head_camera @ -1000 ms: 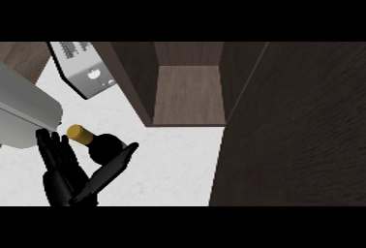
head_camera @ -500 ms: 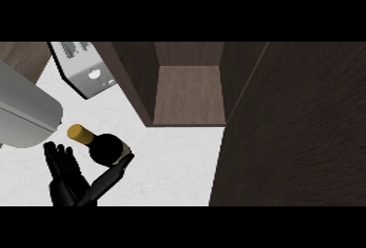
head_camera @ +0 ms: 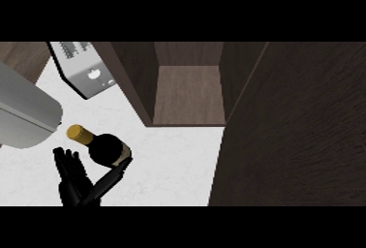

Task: Pick up the wine, place it into the cabinet and close the cabinet

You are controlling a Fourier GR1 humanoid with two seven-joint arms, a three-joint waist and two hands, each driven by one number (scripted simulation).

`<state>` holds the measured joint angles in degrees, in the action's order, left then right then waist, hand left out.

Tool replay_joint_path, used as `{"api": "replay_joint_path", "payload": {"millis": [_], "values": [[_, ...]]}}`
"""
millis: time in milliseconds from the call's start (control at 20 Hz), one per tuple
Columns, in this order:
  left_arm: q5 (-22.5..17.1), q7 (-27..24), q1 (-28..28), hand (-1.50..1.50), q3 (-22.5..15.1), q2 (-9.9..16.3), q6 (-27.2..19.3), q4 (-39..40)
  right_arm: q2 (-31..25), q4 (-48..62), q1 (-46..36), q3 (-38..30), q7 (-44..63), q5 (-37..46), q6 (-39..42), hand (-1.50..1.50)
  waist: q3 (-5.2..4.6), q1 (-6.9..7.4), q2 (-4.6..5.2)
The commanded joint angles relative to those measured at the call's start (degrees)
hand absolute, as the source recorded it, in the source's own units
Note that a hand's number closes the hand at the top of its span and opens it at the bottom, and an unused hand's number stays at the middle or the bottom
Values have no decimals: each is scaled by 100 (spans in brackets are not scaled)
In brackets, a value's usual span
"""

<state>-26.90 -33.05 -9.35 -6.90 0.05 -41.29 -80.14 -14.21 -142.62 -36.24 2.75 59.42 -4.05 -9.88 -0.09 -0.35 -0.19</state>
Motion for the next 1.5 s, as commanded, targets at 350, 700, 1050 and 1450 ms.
{"api": "replay_joint_path", "payload": {"millis": [350,700,1050,1450], "values": [[-1004,-1064,336,-150,577,7,1339,1335,-319,-615,-256,-562,841,-671,-59,-150,4,-4,-4],[-1018,-1201,968,-150,801,172,1669,2339,22,-737,82,264,578,86,-292,-150,3,-7,6],[-1338,-1550,1199,150,962,60,2158,2717,-123,-429,-148,-132,647,-335,-258,-150,2,3,3],[-454,-1831,1553,150,519,516,1948,3209,-121,-608,100,-242,513,-385,-206,-150,9,-49,-3]]}}
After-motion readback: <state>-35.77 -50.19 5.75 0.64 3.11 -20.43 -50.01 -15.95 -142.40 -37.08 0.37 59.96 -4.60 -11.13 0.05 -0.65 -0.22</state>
